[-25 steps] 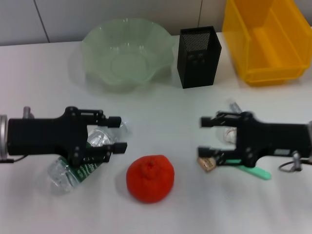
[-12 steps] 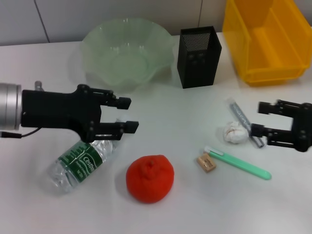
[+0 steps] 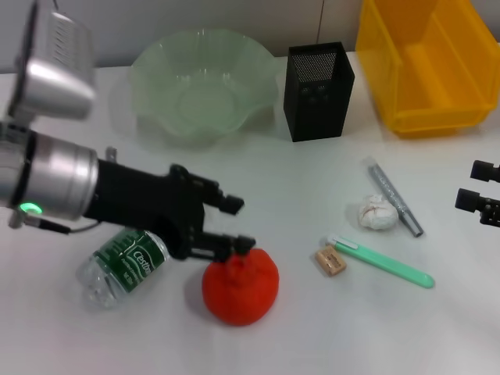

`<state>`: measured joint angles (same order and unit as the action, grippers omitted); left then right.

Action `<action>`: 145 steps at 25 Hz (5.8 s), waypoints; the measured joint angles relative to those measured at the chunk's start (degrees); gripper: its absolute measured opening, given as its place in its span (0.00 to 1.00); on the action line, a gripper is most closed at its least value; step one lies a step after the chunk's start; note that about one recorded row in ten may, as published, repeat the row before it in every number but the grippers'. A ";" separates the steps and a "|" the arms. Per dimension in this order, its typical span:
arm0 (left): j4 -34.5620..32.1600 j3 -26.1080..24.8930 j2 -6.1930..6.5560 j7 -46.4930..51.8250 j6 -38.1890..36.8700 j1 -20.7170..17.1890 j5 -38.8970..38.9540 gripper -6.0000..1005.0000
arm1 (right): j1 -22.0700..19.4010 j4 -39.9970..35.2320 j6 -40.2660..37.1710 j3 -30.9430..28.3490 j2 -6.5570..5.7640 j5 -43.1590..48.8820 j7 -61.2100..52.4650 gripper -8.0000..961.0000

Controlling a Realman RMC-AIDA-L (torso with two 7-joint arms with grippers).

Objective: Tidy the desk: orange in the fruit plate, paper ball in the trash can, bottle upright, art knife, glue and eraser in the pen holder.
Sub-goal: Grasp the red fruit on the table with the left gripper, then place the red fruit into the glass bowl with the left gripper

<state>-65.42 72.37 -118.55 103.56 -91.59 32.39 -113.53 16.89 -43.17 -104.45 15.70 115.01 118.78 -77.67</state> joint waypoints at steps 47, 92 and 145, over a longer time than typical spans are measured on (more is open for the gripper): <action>1.61 20.62 -0.22 7.19 17.68 -1.63 -7.97 0.57 | -0.20 -0.27 -5.20 -1.81 0.54 4.74 0.22 0.78; -15.22 12.11 -0.36 14.20 34.05 3.37 -19.26 0.07 | -0.28 -0.29 -4.87 -3.02 1.57 4.70 0.30 0.78; 14.60 29.96 -0.51 14.12 84.57 7.27 -5.57 0.42 | -0.99 1.37 -3.10 -2.78 1.88 5.69 1.19 0.78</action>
<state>-50.82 102.34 -119.05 117.69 -7.02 39.66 -119.10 15.90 -41.80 -107.55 12.92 116.89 124.47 -76.48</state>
